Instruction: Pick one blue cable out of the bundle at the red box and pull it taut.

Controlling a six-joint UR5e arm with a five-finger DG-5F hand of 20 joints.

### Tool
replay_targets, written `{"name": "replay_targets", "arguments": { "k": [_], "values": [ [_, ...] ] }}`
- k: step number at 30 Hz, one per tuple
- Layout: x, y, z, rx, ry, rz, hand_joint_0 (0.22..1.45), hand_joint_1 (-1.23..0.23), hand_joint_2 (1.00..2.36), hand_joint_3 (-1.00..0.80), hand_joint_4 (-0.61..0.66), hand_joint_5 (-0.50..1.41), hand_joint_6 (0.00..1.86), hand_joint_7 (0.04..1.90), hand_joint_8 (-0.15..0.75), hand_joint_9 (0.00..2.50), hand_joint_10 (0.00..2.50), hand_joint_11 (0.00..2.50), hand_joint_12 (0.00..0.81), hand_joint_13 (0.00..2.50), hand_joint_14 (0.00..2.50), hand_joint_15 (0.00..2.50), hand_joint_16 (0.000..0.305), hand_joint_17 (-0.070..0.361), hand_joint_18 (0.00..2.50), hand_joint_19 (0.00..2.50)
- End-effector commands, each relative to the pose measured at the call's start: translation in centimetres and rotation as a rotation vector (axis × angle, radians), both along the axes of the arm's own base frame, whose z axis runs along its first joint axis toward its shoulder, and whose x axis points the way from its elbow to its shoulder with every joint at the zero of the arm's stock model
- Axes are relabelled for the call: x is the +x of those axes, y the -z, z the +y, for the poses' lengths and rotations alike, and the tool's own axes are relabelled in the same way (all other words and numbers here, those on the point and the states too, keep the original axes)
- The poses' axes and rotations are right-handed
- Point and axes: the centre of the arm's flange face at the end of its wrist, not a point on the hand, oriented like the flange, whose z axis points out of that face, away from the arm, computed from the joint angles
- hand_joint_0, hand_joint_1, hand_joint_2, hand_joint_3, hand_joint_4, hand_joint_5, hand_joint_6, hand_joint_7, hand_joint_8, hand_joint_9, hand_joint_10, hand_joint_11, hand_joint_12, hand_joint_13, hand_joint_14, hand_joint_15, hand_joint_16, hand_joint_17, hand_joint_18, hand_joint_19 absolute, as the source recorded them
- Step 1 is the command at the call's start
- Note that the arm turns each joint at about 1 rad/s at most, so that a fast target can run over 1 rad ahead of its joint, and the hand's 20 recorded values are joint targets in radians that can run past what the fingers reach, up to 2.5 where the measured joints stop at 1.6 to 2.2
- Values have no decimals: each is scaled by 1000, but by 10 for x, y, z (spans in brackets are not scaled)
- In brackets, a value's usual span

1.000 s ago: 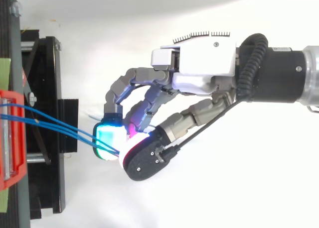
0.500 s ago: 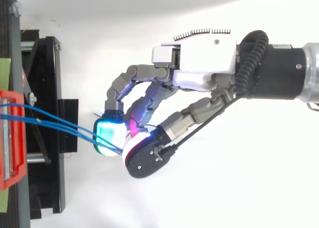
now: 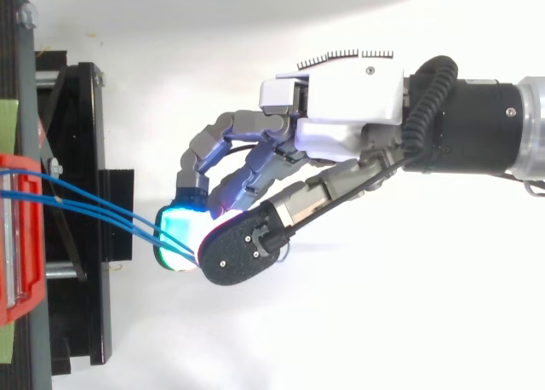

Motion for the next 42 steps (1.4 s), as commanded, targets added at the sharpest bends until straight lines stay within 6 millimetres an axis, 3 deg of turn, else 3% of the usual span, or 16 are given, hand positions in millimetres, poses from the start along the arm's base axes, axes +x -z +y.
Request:
{"name": "replay_targets", "arguments": {
  "k": [1,10,21,29,33,39,42],
  "values": [
    [0,0,1,7,0,0,522,-649,1000,-500,65,-195,901,717,465,813,7,261,402,579,4,122,56,126,471,188],
    [0,2,2,54,10,3,523,-631,1000,-500,122,-203,903,701,532,1171,7,305,390,602,4,107,57,127,450,166],
    [0,0,3,92,17,0,522,-622,1000,-500,141,-206,904,688,536,1224,8,334,384,637,4,127,57,129,462,173],
    [0,0,3,127,26,-1,530,-616,1000,-500,136,-206,904,700,521,1311,13,513,384,679,6,171,57,128,466,179],
    [0,0,3,130,26,-1,536,-626,1000,-500,128,-205,904,694,509,1405,16,720,381,693,6,191,57,128,480,189],
    [0,0,3,129,26,-1,536,-635,1000,-500,117,-212,909,681,484,1353,15,772,385,699,7,213,57,129,482,201],
    [0,0,3,127,26,-1,521,-637,1000,-500,122,-218,909,669,476,1186,13,684,394,675,7,209,59,133,482,216]
  ]
}}
